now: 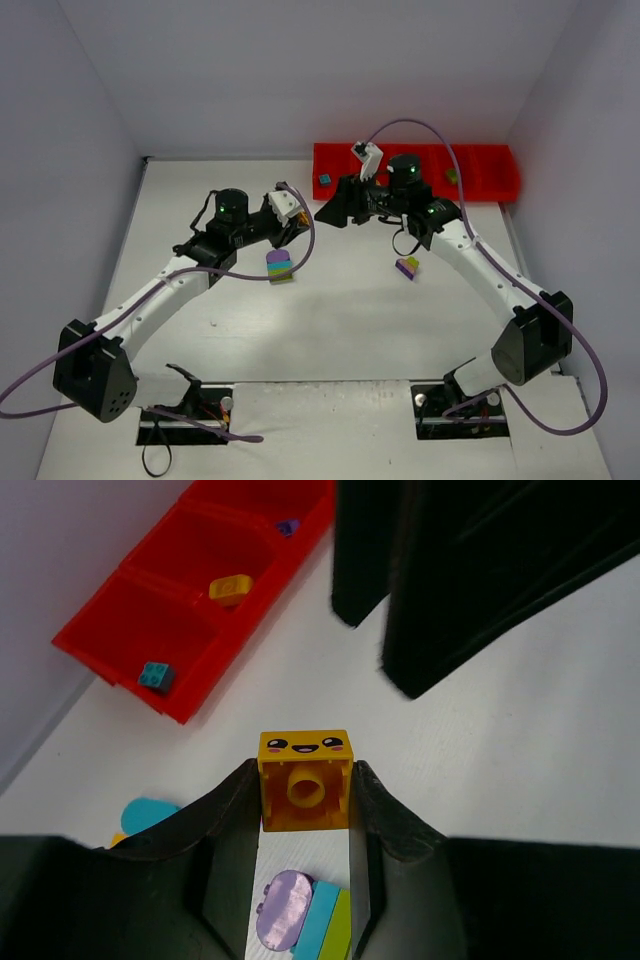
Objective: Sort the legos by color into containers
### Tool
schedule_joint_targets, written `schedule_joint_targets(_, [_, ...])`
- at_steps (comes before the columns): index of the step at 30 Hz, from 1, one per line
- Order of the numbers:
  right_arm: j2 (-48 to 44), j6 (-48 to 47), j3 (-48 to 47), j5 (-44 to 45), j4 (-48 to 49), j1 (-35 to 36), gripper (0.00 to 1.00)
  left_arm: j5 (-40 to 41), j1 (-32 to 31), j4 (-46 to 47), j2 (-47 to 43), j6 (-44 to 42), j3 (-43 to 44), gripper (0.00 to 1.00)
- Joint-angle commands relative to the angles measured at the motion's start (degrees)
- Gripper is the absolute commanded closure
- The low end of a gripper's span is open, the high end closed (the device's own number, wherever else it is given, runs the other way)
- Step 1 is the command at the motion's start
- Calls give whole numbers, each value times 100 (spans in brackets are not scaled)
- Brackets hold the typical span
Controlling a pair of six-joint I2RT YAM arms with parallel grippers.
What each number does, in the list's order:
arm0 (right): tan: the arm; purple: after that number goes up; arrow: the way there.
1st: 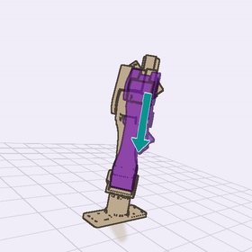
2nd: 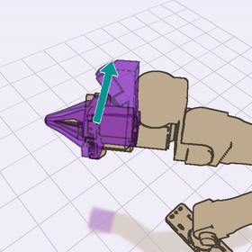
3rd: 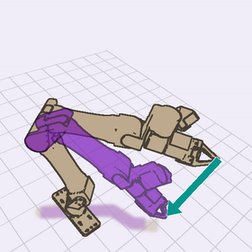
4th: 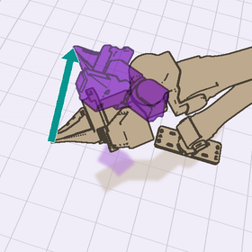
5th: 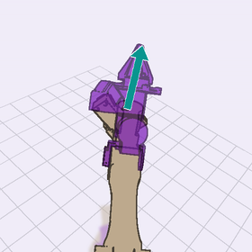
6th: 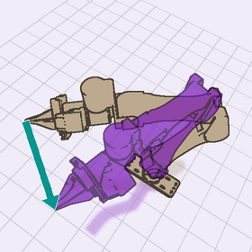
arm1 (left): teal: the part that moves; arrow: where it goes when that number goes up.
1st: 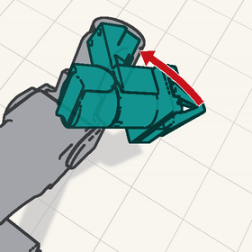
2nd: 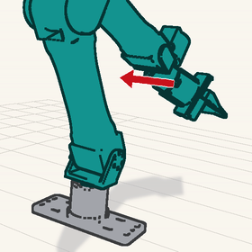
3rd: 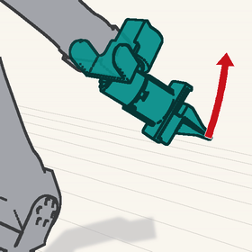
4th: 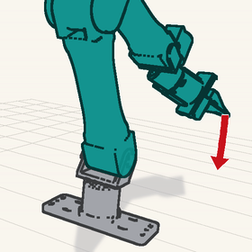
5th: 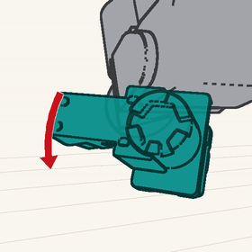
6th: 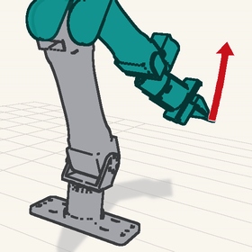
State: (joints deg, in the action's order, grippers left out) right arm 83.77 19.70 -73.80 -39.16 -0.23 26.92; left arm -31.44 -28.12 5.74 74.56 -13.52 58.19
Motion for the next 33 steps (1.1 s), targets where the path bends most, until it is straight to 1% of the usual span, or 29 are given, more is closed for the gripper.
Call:
schedule_joint_targets(1, [78,60,-337,-215,330,138,39,-433,-202,182,-293,-617,201,90])
schedule_joint_targets(8, [219,34,-337,-101,374,288,41,-389,-440,138,-390,-792,298,90])
schedule_joint_targets(12, [254,51,-311,-92,383,367,43,-301,-466,147,-408,-828,306,90])
schedule_joint_targets(15, [289,42,-275,-101,383,419,48,-284,-466,173,-381,-828,315,90])
schedule_joint_targets(18, [324,7,-214,-92,392,437,62,-292,-475,252,-373,-802,333,90])
schedule_joint_targets(19, [333,7,-214,-92,392,437,71,-284,-475,244,-364,-801,333,90])
schedule_joint_targets(21, [377,-2,-240,-118,392,437,83,-258,-475,252,-346,-801,351,90])
schedule_joint_targets(22, [386,-10,-258,-145,392,437,93,-249,-475,252,-355,-801,351,90])
schedule_joint_targets(24, [421,-28,-310,-145,392,429,99,-179,-484,270,-329,-802,342,90])
schedule_joint_targets(26, [421,-116,-337,47,383,420,100,-99,-475,279,-311,-740,342,89])
schedule_joint_targets(30, [447,-370,-468,566,348,245,100,383,-475,340,-302,-196,368,74])
schedule_joint_targets(32, [483,-590,-591,821,331,165,100,726,-466,401,-354,24,307,57])
schedule_joint_targets(33, [535,-678,-626,1170,331,130,100,840,-466,480,-390,138,263,49])
